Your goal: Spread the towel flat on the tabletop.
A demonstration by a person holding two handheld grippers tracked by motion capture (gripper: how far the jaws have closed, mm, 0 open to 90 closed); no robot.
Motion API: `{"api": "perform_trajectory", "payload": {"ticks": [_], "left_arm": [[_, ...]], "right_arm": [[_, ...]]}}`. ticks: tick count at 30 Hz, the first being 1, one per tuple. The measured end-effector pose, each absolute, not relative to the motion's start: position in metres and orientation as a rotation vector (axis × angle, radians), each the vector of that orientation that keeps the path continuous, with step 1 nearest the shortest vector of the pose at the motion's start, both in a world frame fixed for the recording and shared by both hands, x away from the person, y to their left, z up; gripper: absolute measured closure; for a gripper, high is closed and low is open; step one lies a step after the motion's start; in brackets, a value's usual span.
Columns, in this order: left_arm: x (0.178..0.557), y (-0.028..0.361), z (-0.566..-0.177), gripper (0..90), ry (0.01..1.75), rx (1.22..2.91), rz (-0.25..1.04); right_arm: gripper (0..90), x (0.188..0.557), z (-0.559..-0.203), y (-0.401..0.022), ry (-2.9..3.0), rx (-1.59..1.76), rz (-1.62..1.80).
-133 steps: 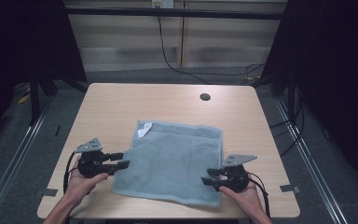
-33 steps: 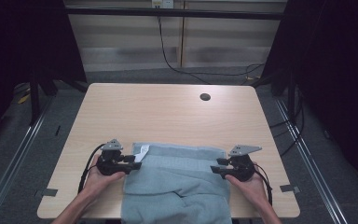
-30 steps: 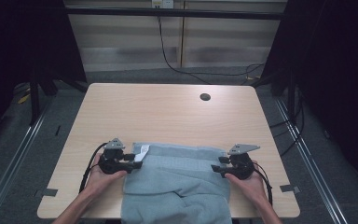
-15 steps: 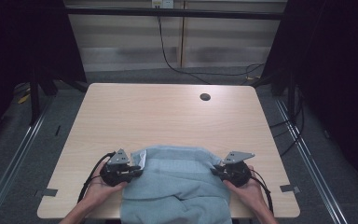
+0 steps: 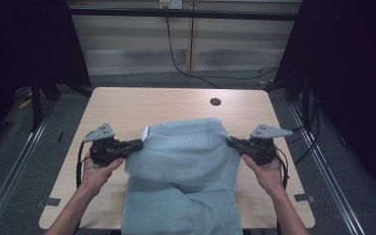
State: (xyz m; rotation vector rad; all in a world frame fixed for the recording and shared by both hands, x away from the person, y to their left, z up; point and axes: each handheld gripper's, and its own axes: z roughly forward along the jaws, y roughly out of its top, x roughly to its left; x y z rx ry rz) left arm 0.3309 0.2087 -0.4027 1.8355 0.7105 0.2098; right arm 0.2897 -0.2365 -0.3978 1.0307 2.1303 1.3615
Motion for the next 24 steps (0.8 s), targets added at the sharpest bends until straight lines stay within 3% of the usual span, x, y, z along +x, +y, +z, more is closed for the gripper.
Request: {"api": "perform_trajectory", "payload": {"ticks": [7, 12, 19, 24], "left_arm": [[0.360, 0.212, -0.372, 82.1, 0.735, 1.774, 0.294], [0.388, 0.209, -0.376, 81.9, 0.793, 1.795, 0.321], [0.420, 0.202, -0.402, 80.7, 0.885, 1.837, 0.316], [0.429, 0.203, -0.425, 69.1, 0.949, 1.832, 0.267]], "right_arm": [[86.4, 0.329, -0.352, -0.237, 2.017, 1.002, 1.425], [86.2, 0.358, -0.346, -0.230, 2.024, 1.020, 1.380], [85.0, 0.393, -0.369, -0.224, 2.055, 1.104, 1.319], [72.1, 0.401, -0.405, -0.226, 2.082, 1.198, 1.231]]}}
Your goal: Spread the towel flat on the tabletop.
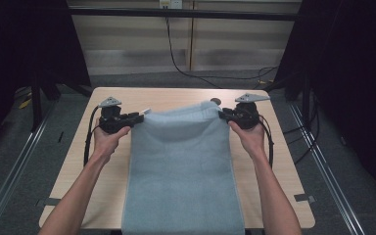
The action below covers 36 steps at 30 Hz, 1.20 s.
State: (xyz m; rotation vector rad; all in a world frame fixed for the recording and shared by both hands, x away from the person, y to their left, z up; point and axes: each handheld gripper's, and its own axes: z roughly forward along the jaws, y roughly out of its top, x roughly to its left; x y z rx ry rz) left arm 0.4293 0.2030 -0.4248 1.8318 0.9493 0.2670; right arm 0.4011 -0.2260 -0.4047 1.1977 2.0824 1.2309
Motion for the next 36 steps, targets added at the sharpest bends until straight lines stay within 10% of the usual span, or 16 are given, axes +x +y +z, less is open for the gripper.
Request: {"api": "perform_trajectory", "payload": {"ticks": [36], "left_arm": [[0.355, 0.208, -0.508, 55.2, 0.848, 2.088, 0.138]], "right_arm": [[54.5, 0.314, -0.502, -0.208, 2.478, 1.234, 1.164]]}}
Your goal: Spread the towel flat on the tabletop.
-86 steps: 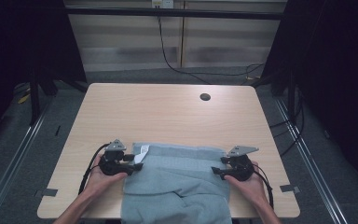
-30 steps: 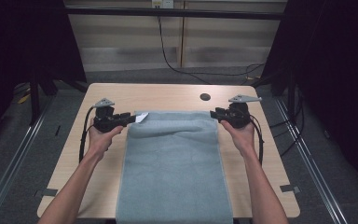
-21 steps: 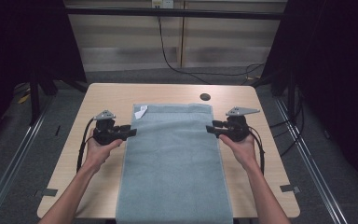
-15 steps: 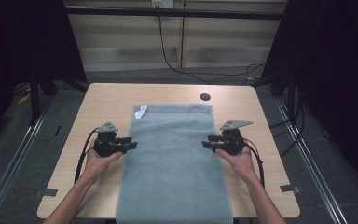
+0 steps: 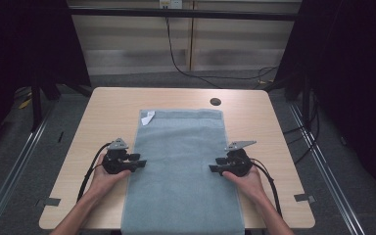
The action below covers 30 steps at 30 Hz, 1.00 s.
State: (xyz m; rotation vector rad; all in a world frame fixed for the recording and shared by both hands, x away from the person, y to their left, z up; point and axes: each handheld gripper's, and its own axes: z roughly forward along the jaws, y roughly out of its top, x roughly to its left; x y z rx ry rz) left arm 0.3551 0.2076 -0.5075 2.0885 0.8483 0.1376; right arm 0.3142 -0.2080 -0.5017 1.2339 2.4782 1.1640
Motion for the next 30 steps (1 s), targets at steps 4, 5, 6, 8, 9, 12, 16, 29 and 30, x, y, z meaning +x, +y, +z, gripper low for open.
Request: {"api": "perform_trajectory", "payload": {"ticks": [4, 5, 6, 8, 9, 12, 16, 29, 30], "left_arm": [[0.353, 0.206, -0.508, 53.2, 0.835, 2.089, 0.142], [0.352, 0.205, -0.508, 52.6, 0.836, 2.086, 0.142], [0.351, 0.204, -0.508, 52.1, 0.831, 2.091, 0.146], [0.351, 0.203, -0.508, 51.2, 0.827, 2.096, 0.150], [0.349, 0.202, -0.508, 51.1, 0.830, 2.096, 0.144], [0.340, 0.202, -0.508, 50.5, 0.802, 2.106, 0.135], [0.331, 0.205, -0.507, 50.5, 0.799, 2.107, 0.108], [0.305, 0.203, -0.505, 48.5, 0.766, 2.129, 0.068], [0.300, 0.204, -0.504, 48.5, 0.757, 2.134, 0.063]], "right_arm": [[54.6, 0.301, -0.502, -0.212, 2.475, 1.229, 1.179], [54.6, 0.299, -0.503, -0.213, 2.472, 1.219, 1.179], [54.5, 0.296, -0.503, -0.213, 2.470, 1.213, 1.178], [54.4, 0.291, -0.502, -0.212, 2.476, 1.214, 1.164], [54.4, 0.289, -0.502, -0.212, 2.477, 1.206, 1.160], [54.3, 0.283, -0.502, -0.214, 2.481, 1.193, 1.167], [54.3, 0.274, -0.502, -0.215, 2.488, 1.199, 1.194], [54.4, 0.240, -0.501, -0.217, 2.528, 1.163, 1.217], [54.4, 0.238, -0.501, -0.218, 2.532, 1.164, 1.218]]}}
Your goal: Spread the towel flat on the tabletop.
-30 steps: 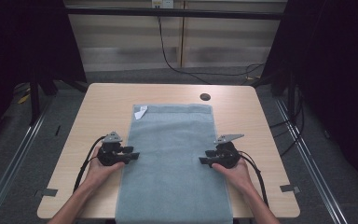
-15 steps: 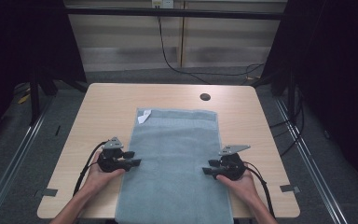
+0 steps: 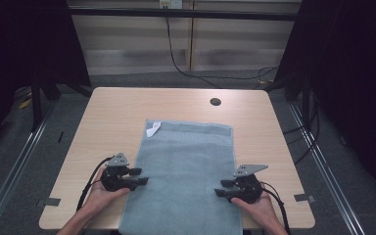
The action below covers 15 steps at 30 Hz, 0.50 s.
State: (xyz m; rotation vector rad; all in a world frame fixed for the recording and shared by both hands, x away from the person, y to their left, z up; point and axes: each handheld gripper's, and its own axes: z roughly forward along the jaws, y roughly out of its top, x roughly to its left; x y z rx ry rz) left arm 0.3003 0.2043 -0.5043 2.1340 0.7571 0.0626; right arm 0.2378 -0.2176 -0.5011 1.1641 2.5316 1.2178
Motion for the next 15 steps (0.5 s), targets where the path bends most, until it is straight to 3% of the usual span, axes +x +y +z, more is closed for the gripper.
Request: {"api": "perform_trajectory", "payload": {"ticks": [4, 15], "left_arm": [[0.284, 0.206, -0.503, 50.2, 0.763, 2.143, 0.097], [0.250, 0.216, -0.501, 47.0, 0.749, 2.142, 0.001]], "right_arm": [[54.3, 0.232, -0.501, -0.218, 2.539, 1.150, 1.226], [52.7, 0.205, -0.498, -0.211, 2.613, 1.082, 1.206]]}}
